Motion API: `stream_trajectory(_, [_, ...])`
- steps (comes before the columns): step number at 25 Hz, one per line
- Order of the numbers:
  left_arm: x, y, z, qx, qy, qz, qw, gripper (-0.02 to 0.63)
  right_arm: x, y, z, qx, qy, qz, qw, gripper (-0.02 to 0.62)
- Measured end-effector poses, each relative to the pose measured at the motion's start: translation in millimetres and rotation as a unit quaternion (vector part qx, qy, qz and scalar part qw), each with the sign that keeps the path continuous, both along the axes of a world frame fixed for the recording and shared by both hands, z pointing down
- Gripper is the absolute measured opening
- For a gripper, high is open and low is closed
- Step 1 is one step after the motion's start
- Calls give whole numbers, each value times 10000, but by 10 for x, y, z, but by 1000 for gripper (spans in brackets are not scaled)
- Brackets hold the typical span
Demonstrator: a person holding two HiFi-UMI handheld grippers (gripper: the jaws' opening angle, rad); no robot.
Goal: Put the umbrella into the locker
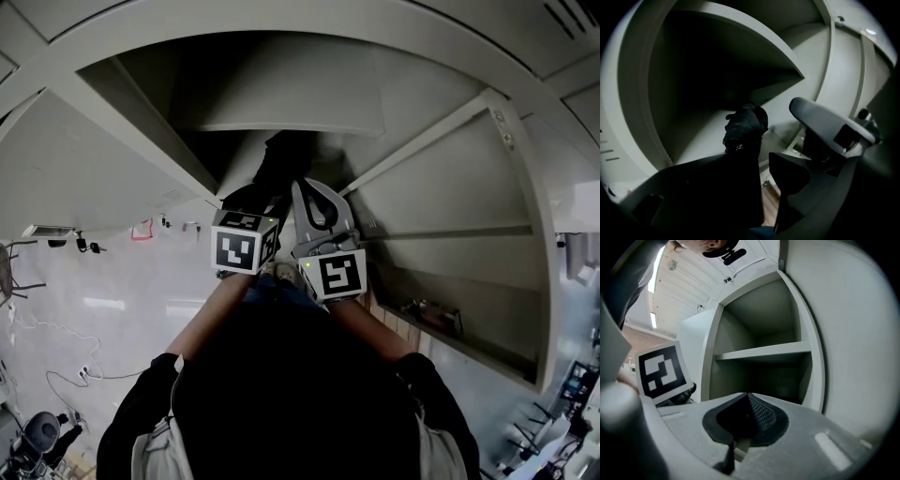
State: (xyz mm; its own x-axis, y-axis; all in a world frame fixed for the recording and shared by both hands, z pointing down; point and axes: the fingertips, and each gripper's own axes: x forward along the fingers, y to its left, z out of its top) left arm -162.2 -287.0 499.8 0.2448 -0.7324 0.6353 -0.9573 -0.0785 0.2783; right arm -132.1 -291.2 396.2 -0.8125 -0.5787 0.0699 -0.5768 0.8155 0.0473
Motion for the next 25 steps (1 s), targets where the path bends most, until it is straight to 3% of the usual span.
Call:
stream_trajectory(3, [17, 45, 18, 114, -550, 290, 9980, 273, 41, -1, 17, -26, -4, -46, 10000, 2])
stream_trajectory(8, [-130, 113, -239, 818, -1211, 326, 9887, 295, 30, 26, 30, -52, -36, -204, 9998, 2])
stream_trajectory(14, [-260, 455, -414, 1274, -580, 439, 9892, 291, -26, 75, -11, -24, -108, -362, 9993, 2])
stream_trajectory(15, [-301, 515, -447, 1391, -526, 414, 9880, 258, -40, 82, -15, -15, -106, -387, 9992, 2])
stream_trajectory(16, [-340, 576, -479, 1526, -500, 397, 9862, 92, -55, 91, -18, -6, -103, -413, 9991, 2])
stream_trajectory(17, [-365, 639, -494, 1624, -481, 427, 9846, 12, -70, 101, -23, 1, -99, -437, 9990, 2])
stream_trajectory(25, [-168, 914, -122, 1091, -275, 1489, 9824, 6, -91, 150, -62, 46, -83, -457, 9989, 2])
